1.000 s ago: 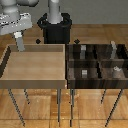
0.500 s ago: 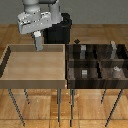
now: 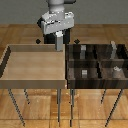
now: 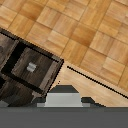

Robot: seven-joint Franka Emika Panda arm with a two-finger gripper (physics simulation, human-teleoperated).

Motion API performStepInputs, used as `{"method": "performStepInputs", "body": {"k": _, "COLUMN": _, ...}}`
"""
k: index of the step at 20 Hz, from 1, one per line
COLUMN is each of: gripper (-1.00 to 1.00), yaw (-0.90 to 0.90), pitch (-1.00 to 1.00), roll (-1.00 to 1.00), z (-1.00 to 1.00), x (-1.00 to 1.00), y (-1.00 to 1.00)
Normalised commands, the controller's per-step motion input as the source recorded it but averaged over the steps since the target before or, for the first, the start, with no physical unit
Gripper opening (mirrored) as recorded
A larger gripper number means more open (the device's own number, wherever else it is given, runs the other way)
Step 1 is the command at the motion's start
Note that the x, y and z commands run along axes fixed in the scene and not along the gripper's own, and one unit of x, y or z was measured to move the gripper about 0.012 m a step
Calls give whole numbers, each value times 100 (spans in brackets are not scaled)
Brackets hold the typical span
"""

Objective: Place the milk carton into the appropriate compartment.

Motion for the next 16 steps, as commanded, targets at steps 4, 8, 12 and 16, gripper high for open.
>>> {"method": "performStepInputs", "body": {"k": 4, "gripper": -100, "yaw": 0, "pitch": 0, "roll": 0, "z": 0, "x": 0, "y": 100}}
{"method": "performStepInputs", "body": {"k": 8, "gripper": -100, "yaw": 0, "pitch": 0, "roll": 0, "z": 0, "x": 0, "y": 100}}
{"method": "performStepInputs", "body": {"k": 12, "gripper": -100, "yaw": 0, "pitch": 0, "roll": 0, "z": 0, "x": -62, "y": 25}}
{"method": "performStepInputs", "body": {"k": 16, "gripper": -100, "yaw": 0, "pitch": 0, "roll": 0, "z": 0, "x": -100, "y": 0}}
